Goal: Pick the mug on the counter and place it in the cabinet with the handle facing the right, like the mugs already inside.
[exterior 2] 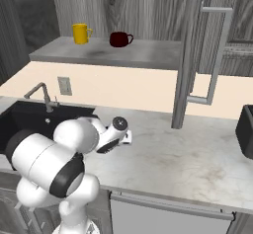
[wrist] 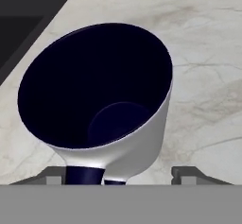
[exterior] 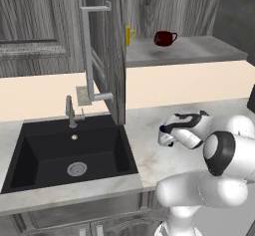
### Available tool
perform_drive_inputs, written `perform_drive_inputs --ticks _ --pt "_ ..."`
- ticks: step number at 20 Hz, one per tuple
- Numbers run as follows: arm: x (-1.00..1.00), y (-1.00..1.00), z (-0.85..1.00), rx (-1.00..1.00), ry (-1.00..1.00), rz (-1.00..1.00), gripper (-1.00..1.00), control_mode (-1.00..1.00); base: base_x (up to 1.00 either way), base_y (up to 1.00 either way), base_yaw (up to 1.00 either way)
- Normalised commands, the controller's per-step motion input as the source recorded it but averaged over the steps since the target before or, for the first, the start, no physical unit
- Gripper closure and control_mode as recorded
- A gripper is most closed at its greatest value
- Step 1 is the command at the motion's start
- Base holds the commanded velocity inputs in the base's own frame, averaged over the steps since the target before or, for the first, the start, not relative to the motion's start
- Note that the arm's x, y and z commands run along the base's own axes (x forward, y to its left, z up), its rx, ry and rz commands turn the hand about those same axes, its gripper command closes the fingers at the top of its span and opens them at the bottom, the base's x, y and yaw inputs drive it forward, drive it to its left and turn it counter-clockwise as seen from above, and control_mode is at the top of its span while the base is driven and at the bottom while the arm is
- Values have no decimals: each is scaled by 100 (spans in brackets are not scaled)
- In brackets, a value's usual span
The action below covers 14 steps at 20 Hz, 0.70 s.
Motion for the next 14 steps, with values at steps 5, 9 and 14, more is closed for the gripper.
perform_drive_inputs --ticks 5,9,14 --pt "2 0 -3 0 0 0 100 -100 0 0 0" --pt "0 0 0 0 0 0 100 -100 0 0 0" --pt "-4 0 8 0 -7 7 100 -100 0 0 0"
